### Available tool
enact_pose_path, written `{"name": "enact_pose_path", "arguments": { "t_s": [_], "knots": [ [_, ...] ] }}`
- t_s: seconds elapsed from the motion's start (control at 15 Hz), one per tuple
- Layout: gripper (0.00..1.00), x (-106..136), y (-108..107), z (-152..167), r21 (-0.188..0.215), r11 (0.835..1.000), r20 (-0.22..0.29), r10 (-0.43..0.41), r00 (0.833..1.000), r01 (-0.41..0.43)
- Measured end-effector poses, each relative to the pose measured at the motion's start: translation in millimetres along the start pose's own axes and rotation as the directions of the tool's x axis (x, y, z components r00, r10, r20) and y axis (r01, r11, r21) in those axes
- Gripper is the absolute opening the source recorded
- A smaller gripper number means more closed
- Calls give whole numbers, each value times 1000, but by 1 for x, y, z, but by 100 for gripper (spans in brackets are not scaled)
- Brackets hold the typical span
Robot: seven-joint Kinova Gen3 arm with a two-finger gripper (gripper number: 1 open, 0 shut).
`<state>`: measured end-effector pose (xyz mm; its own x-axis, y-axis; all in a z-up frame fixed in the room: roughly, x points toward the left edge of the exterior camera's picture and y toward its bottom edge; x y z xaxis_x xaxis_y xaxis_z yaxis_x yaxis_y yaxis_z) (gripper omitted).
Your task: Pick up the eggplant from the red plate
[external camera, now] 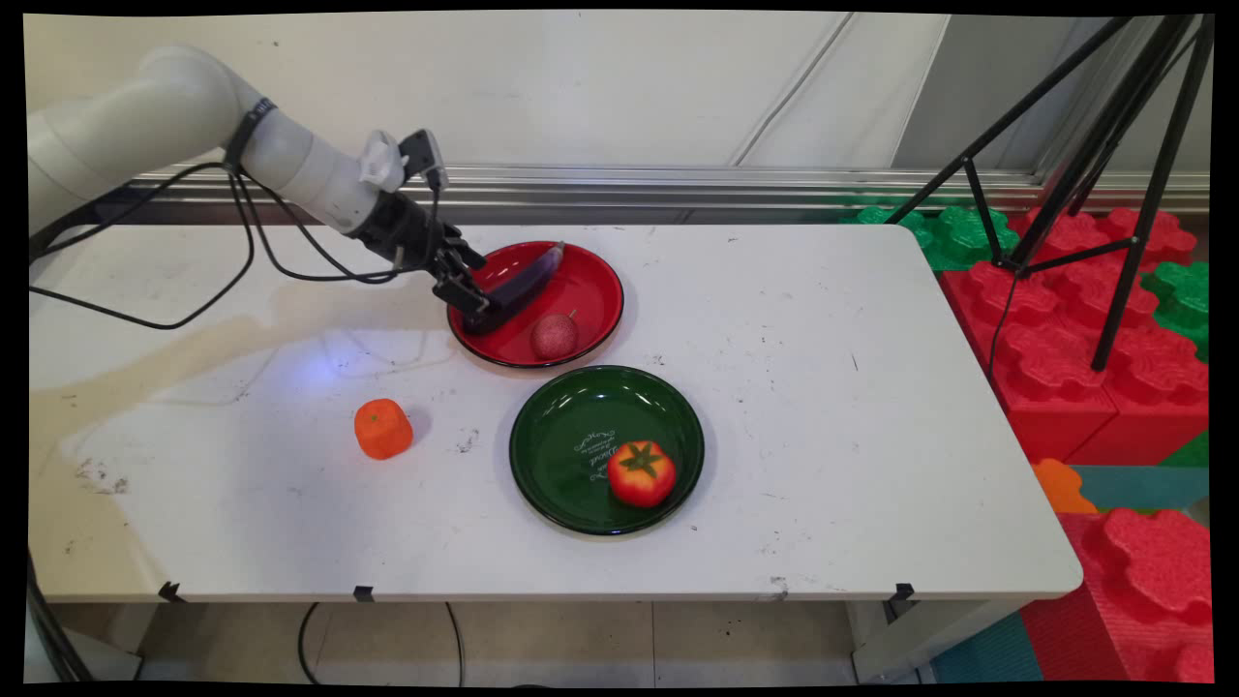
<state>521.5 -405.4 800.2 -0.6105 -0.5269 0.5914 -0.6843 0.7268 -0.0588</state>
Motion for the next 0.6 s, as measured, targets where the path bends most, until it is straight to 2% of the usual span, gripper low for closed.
{"name": "enact_pose_path", "arguments": {
  "t_s": [0.6],
  "knots": [
    [100,2,-2,32,-4,1000,40,-29,999,30]
  ]
}}
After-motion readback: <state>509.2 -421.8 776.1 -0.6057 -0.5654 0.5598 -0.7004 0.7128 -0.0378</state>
